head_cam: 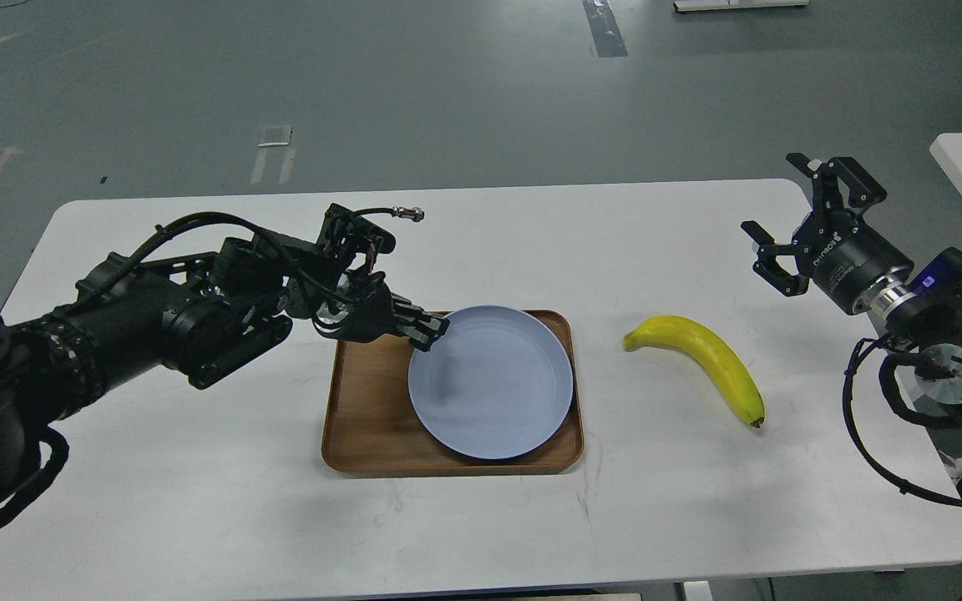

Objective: Place banana on plate with both arms
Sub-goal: 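Carry the plate with the left gripper and lower it onto the wooden tray, then release the plate and raise the left gripper back to its start pose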

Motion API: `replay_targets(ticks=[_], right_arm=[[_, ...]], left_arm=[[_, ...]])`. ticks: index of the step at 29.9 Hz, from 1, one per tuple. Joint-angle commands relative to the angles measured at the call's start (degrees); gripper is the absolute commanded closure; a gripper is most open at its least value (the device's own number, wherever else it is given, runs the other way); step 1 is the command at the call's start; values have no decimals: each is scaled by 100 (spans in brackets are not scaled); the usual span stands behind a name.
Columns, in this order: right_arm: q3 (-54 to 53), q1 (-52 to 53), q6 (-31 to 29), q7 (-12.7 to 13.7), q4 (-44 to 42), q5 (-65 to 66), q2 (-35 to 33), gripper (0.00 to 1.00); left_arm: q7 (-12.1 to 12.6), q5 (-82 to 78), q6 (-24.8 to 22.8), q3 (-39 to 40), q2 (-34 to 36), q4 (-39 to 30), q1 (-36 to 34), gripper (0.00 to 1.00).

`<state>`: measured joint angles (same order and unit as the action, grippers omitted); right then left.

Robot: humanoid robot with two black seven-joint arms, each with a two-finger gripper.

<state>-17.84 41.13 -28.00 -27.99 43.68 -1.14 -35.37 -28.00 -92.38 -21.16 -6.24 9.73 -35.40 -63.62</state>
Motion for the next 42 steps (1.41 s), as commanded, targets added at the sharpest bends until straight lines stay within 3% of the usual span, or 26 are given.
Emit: replay_targets(ticks=[1, 2, 3, 5, 7, 11, 16, 19, 23, 28, 31, 35, 38, 42], right_arm=[[0, -9, 0, -1, 0, 0, -5, 0], [0, -17, 0, -1, 0, 0, -5, 0], [0, -9, 0, -1, 0, 0, 3, 0], [0, -9, 0, -1, 0, 0, 3, 0], [0, -9, 0, -1, 0, 0, 3, 0], [0, 0, 0, -1, 9, 0, -5, 0], [0, 26, 0, -1, 18, 9, -5, 0], [0, 35, 0, -1, 18, 9, -5, 0], [0, 27, 0, -1, 18, 9, -14, 0], [8, 0, 0, -1, 35, 9, -5, 0], [9, -17, 0, -1, 27, 140, -5, 0], [9, -17, 0, -1, 44, 745, -14, 0], [9, 9, 0, -1, 88, 1140, -93, 0], [26, 96, 0, -1, 246, 2212, -453, 0]], left_arm=[[0, 18, 7, 0, -85, 155, 8, 93], [0, 27, 7, 0, -103, 182, -1, 82], [0, 27, 7, 0, -103, 199, -1, 63], [0, 36, 15, 0, -103, 208, -10, 49], [0, 88, 7, 0, -103, 208, -36, 18], [0, 264, 7, 0, -103, 208, -80, 5], [0, 939, 15, 115, 134, 200, -185, 2], [0, 2422, -2, 159, 476, 147, -238, 2], [0, 5522, -11, 159, 1029, 121, -195, 2], [0, 7177, -124, 220, 1574, 112, 164, 2], [0, 7944, -684, 676, 1883, 112, 613, 2], [0, 8561, -684, 2132, 2121, 112, 1596, 2], [0, 8579, -684, 2810, 2103, 112, 2010, 2], [0, 8605, -684, 3147, 1945, 120, 2372, 2]])
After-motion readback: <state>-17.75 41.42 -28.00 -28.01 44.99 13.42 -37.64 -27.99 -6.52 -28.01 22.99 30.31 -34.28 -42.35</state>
